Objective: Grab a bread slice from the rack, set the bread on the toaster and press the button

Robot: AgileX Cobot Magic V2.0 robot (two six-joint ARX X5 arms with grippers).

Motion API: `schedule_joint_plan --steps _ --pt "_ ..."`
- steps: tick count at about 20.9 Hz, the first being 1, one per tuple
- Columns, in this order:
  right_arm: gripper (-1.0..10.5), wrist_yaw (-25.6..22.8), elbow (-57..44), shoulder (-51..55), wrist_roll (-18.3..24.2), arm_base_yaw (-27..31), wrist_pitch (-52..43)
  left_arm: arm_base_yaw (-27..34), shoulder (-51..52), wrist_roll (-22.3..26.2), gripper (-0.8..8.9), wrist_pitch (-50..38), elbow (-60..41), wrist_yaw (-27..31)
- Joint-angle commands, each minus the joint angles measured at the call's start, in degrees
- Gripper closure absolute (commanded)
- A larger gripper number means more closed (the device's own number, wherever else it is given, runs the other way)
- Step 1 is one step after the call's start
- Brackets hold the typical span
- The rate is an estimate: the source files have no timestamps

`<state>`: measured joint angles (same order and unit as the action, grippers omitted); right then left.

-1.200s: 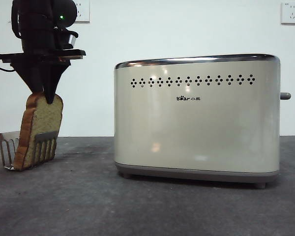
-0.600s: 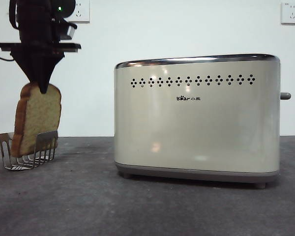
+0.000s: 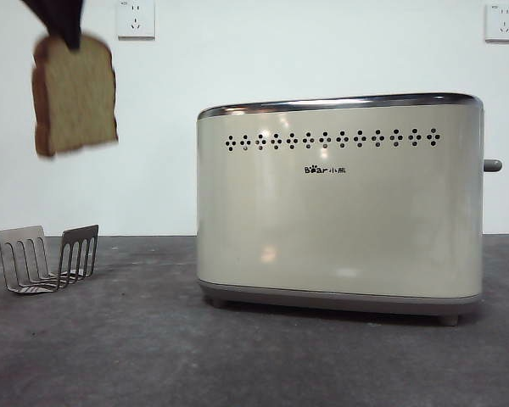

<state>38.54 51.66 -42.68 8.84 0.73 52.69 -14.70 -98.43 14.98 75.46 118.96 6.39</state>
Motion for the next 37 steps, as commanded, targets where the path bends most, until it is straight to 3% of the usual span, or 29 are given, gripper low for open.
schedule_joint_plan --steps 1,6,8,14,18,25,28,37 --pt "9.5 0.04 0.17 0.02 0.48 -0.02 -0.37 -0.35 4.55 11.93 8.23 0.0 0.31 -5.09" --pt "9.5 0.04 0.17 0.02 0.48 -0.02 -0.42 -2.71 13.44 28.94 8.22 -0.02 0.42 -17.35" --pt "9.5 0.04 0.17 0.02 0.48 -0.02 -0.37 -5.01 15.37 34.84 8.23 -0.02 0.42 -19.58" --pt "9.5 0.92 0.17 0.04 1.44 -0.02 -0.31 -13.46 15.76 39.58 8.23 0.0 0.42 -20.2" --pt "9.5 1.16 0.17 0.09 3.34 -0.02 -0.22 -20.68 13.88 47.82 8.24 -0.02 0.42 -20.28" --pt "9.5 4.83 0.17 0.09 3.32 -0.02 -0.09 -27.26 7.56 51.25 8.24 -0.07 0.42 -19.82" --pt "9.5 4.98 0.17 0.09 3.32 -0.02 -0.07 -27.82 5.99 53.9 8.24 -0.48 0.42 -19.87" --pt "9.5 5.42 0.17 0.09 3.32 -0.02 0.04 -28.11 2.27 54.38 8.24 -3.85 0.42 -19.93"
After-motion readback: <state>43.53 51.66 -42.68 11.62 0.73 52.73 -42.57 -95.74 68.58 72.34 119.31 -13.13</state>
